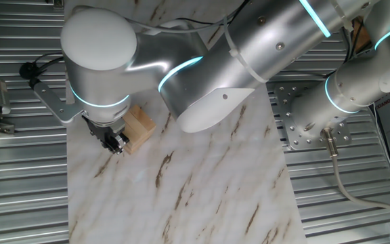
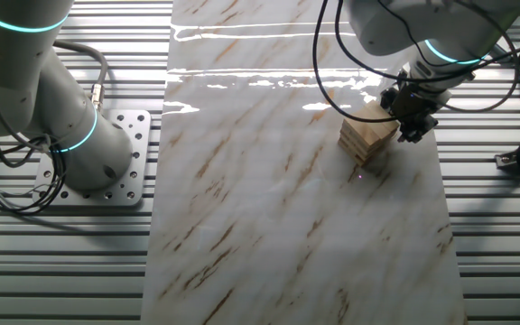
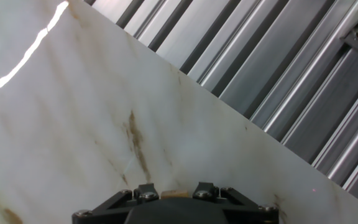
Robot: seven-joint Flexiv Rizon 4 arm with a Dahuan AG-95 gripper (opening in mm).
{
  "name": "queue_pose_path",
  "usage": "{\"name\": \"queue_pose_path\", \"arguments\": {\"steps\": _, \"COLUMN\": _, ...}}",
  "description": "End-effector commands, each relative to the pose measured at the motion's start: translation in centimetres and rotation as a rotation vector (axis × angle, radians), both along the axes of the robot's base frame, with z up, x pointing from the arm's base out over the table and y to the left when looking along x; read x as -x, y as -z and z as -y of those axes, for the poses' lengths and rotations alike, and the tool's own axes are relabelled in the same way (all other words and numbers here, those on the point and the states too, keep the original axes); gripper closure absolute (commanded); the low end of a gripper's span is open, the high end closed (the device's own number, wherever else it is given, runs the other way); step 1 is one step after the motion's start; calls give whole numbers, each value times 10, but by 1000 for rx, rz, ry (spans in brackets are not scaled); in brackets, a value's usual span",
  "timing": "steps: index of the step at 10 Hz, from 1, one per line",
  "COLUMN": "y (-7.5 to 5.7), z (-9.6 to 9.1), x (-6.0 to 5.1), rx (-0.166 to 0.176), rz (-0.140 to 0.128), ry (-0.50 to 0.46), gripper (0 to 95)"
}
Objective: Play Jenga
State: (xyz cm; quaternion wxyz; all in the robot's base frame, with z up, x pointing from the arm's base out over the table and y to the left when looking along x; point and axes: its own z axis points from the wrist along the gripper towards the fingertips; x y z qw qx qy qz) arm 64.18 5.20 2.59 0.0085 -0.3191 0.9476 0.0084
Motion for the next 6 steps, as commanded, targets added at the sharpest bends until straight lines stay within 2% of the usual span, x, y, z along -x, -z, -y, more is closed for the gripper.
{"name": "queue_pose_path", "arguments": {"steps": 1, "y": 1, "z": 1, "x": 0, "rx": 0, "rz": 0, "ry": 0, "gripper": 570}}
{"name": "queue_pose_path", "arguments": {"steps": 6, "y": 2, "z": 1, "x": 0, "rx": 3, "rz": -6, "ry": 1, "gripper": 570}}
